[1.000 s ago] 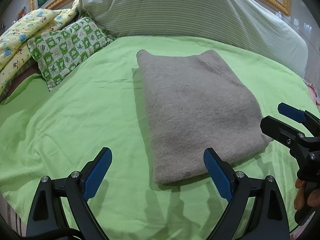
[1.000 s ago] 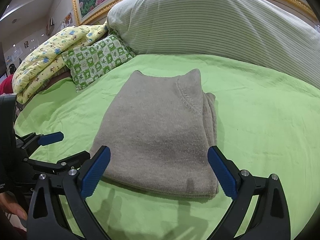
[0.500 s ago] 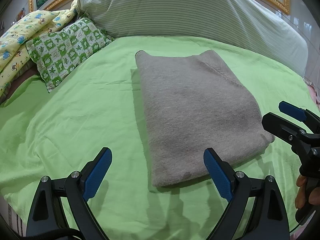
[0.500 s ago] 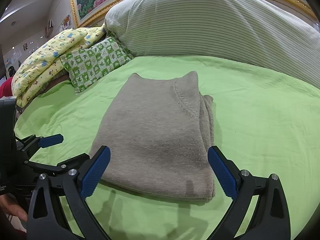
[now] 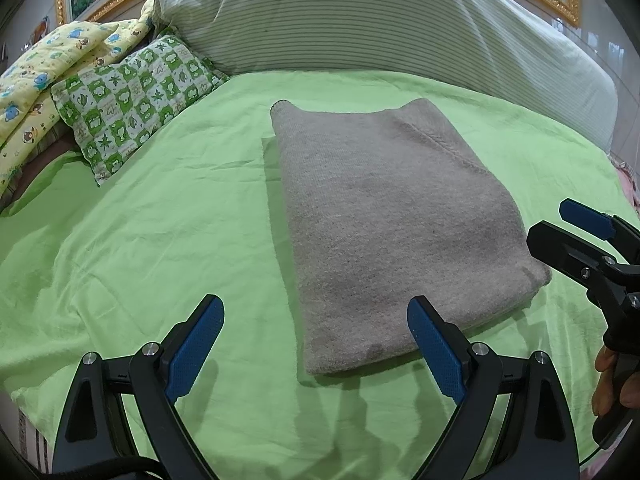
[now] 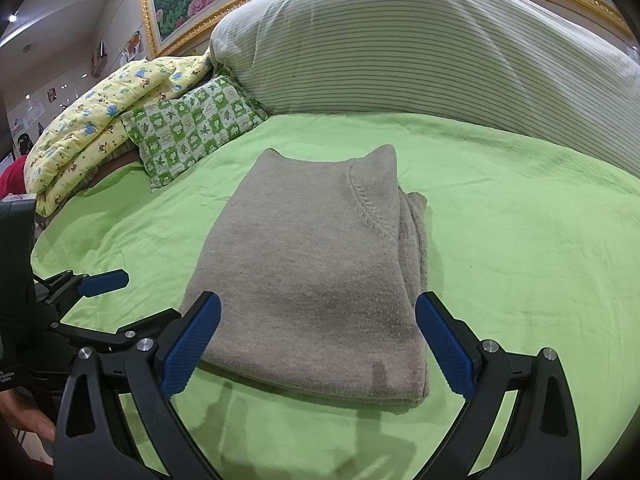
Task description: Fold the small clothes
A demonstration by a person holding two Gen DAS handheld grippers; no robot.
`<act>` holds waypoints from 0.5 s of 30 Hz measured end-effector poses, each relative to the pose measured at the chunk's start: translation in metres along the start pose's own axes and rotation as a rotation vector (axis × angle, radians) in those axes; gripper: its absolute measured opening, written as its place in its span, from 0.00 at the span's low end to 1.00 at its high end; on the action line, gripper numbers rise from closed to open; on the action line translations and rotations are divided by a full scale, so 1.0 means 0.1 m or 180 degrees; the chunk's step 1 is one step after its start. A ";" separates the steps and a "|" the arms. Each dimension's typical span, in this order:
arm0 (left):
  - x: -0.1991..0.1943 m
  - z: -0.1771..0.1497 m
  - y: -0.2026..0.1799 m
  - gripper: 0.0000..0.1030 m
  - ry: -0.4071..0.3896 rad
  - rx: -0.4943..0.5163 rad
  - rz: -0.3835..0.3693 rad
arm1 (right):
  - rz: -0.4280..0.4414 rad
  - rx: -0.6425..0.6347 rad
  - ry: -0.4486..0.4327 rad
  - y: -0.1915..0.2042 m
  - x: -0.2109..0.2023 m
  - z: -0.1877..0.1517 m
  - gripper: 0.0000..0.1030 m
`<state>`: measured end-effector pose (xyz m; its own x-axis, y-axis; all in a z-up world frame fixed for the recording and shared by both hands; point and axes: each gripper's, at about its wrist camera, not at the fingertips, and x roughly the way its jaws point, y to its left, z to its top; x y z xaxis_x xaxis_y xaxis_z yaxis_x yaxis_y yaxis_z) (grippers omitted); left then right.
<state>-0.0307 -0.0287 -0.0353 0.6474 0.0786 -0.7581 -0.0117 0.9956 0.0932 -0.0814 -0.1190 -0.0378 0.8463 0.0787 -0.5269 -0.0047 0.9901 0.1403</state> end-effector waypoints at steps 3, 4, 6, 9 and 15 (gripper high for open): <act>-0.01 0.01 0.00 0.91 -0.0016 0.0014 0.0012 | 0.0003 0.0007 0.0005 0.00 0.00 0.00 0.95; -0.01 0.01 0.00 0.91 -0.0018 0.0013 0.0006 | 0.0004 0.0004 0.0004 0.00 0.00 0.00 0.95; -0.01 0.02 0.01 0.91 -0.0017 0.0001 0.0008 | -0.0007 0.0001 -0.0003 0.00 0.00 0.00 0.95; -0.01 0.03 0.03 0.90 -0.0015 -0.0010 0.0004 | -0.0011 0.0011 0.0001 0.00 0.00 0.01 0.95; 0.01 0.05 0.04 0.90 -0.0005 0.0002 -0.0002 | -0.0007 0.0020 0.0003 -0.05 0.01 0.04 0.95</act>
<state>-0.0267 -0.0251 -0.0325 0.6485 0.0780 -0.7572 -0.0109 0.9956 0.0932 -0.0779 -0.1242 -0.0356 0.8458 0.0766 -0.5279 0.0006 0.9895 0.1445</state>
